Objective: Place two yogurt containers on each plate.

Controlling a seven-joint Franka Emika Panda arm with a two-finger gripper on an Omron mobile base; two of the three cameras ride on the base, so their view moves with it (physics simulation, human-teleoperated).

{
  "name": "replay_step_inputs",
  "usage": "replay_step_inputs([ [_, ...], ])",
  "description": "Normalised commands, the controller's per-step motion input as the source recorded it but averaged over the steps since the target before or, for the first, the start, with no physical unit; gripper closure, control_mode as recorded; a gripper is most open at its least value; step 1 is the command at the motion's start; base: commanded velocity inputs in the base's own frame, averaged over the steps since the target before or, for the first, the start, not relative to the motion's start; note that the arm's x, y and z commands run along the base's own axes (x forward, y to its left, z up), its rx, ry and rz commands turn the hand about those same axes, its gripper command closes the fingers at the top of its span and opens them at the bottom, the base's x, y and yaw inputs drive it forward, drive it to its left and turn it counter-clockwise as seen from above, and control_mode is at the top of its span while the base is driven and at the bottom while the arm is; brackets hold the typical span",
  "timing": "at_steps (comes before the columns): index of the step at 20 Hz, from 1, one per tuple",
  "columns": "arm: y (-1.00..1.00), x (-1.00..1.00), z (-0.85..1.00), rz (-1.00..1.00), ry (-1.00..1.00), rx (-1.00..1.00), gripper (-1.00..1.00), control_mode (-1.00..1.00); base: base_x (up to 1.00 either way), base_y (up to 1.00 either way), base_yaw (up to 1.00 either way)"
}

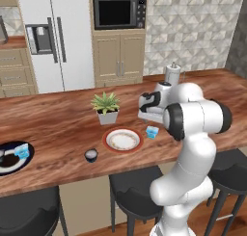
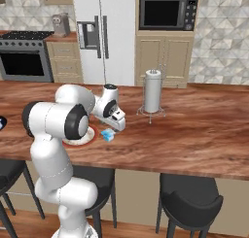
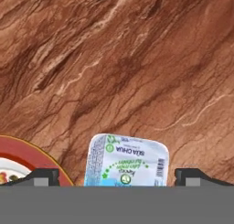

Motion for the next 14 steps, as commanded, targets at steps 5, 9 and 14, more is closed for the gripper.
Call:
replay_step_inputs([
  [5, 0.0, 0.06, -0.26, 0.0, 0.0, -0.01, -1.0, -1.0, 0.0, 0.0, 0.0],
  [9, 0.0, 0.0, -0.19, 0.0, 0.0, -0.01, -1.0, -1.0, 0.0, 0.0, 0.0],
  [14, 0.0, 0.0, -0.11, 0.0, 0.0, -0.02, -1.0, -1.0, 0.0, 0.0, 0.0],
])
